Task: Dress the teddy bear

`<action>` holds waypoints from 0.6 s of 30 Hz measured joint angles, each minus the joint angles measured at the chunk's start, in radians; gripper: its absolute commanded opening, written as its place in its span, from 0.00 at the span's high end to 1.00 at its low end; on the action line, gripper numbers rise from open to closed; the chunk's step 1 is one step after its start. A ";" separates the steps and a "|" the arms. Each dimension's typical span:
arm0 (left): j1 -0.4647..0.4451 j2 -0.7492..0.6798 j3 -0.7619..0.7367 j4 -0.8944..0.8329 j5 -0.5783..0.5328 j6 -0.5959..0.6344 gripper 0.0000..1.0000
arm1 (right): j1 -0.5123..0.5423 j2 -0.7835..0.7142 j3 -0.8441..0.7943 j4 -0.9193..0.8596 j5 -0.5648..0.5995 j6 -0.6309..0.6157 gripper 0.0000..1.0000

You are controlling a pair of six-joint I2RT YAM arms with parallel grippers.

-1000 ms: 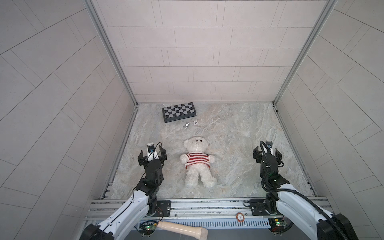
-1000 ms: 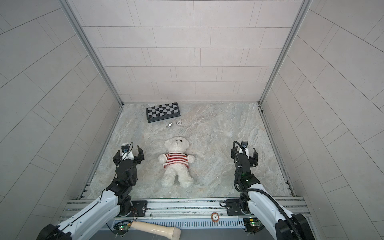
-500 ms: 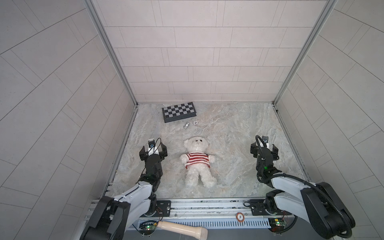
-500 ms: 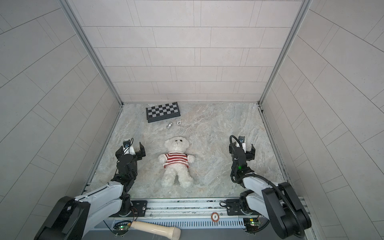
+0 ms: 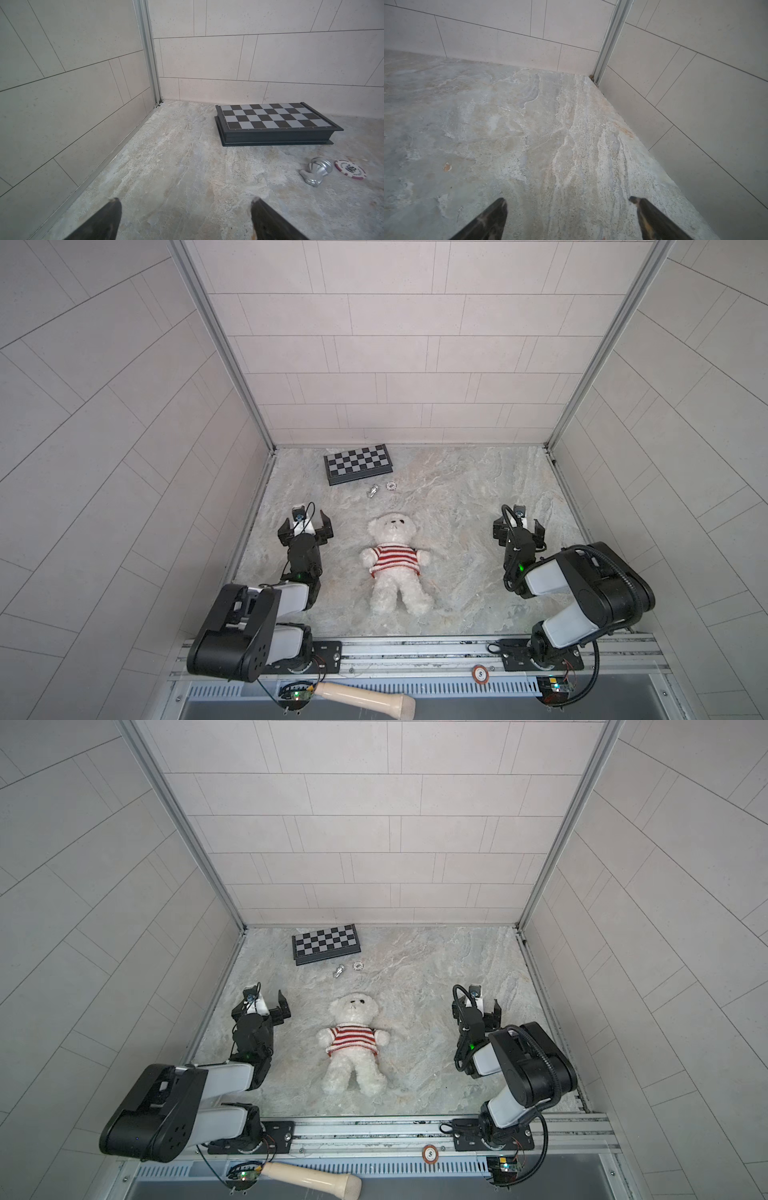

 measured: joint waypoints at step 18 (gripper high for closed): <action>0.013 0.136 0.172 -0.073 0.010 -0.030 0.00 | -0.068 0.010 0.147 -0.188 -0.080 0.034 0.01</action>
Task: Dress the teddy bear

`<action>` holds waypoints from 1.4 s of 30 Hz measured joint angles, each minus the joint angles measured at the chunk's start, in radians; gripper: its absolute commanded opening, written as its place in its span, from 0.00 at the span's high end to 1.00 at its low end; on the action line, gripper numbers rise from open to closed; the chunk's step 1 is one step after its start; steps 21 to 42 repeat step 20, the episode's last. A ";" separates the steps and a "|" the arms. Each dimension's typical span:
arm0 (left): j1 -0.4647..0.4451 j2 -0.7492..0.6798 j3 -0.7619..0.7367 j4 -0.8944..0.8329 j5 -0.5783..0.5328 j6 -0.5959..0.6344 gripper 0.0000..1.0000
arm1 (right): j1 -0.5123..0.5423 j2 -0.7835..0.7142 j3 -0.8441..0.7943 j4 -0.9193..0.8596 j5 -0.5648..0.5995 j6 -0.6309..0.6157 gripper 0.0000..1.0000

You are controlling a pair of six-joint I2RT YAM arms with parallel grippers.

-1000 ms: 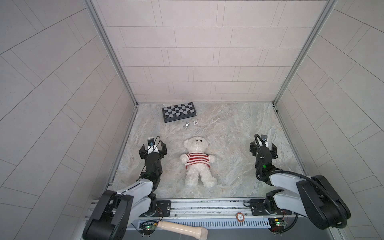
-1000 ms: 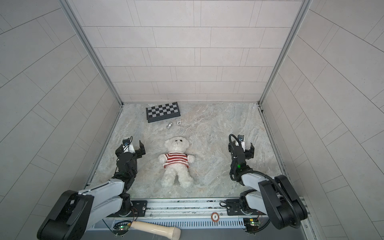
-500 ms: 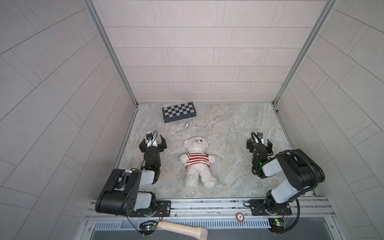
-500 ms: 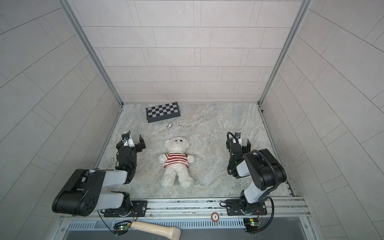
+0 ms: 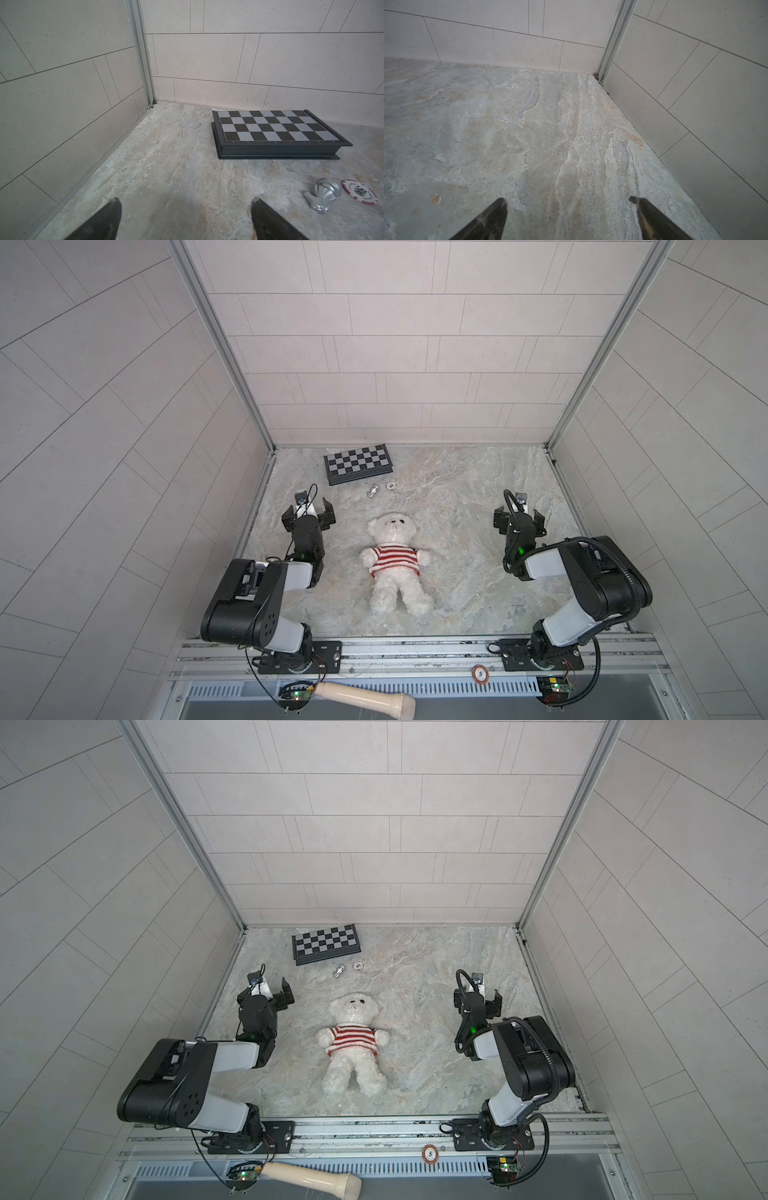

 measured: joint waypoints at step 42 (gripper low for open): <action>-0.032 0.000 0.000 -0.063 -0.037 0.019 0.00 | 0.000 0.000 0.000 -0.005 -0.004 0.002 0.01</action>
